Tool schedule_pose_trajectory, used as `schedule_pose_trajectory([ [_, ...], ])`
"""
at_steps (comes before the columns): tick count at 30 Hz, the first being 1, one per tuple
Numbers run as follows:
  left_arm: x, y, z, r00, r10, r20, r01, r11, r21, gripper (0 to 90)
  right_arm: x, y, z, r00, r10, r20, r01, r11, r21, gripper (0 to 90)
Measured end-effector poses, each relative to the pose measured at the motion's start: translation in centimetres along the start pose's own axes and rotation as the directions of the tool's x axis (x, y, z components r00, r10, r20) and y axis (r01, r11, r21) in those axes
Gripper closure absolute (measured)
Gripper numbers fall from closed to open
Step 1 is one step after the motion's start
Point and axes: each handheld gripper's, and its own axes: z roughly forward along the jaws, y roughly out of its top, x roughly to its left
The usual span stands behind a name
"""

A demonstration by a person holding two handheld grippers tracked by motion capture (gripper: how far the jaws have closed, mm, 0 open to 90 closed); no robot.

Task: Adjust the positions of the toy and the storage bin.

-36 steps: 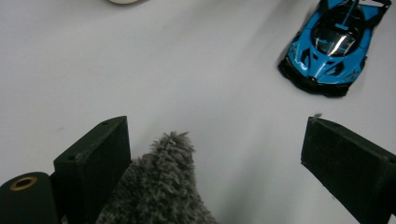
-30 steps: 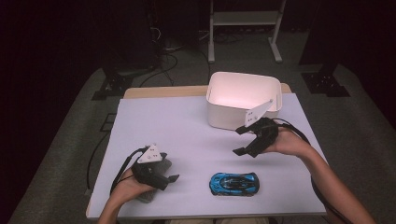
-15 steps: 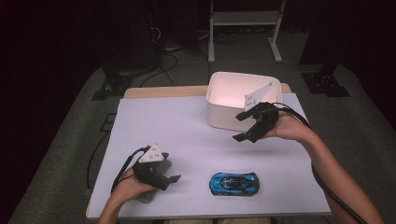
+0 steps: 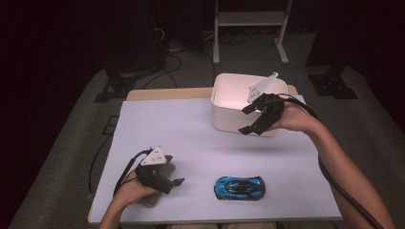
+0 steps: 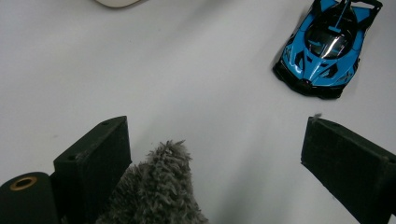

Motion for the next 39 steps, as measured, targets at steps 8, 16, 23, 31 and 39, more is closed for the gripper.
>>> schedule_pose_trajectory([
  [8,-0.4,-0.3,-0.2,0.9999,-0.007,-0.007,0.007,1.0000,0.006,7.6,-1.0,0.4,0.3,0.9998,-0.017,0.006,0.017,0.999,0.033,19.8],
  [16,-0.6,-0.3,0.0,1.0000,-0.006,-0.002,0.006,1.0000,0.006,7.6,-2.1,0.9,0.3,0.9996,-0.013,0.025,0.011,0.998,0.062,20.0],
  [23,-0.7,-0.4,0.2,0.9999,0.012,0.010,-0.012,0.9997,0.021,7.6,-3.6,0.8,0.7,0.9994,0.009,0.035,-0.011,0.997,0.071,21.2],
  [31,-0.6,-0.4,0.1,0.9999,0.007,0.009,-0.008,0.9998,0.020,7.6,-5.2,0.3,1.8,0.9989,0.032,0.034,-0.035,0.996,0.078,23.1],
  [39,-0.6,-0.4,0.1,1.0000,0.007,-0.004,-0.007,0.9996,0.028,7.6,-6.3,-0.5,2.7,0.9982,0.044,0.042,-0.047,0.996,0.077,35.5],
])
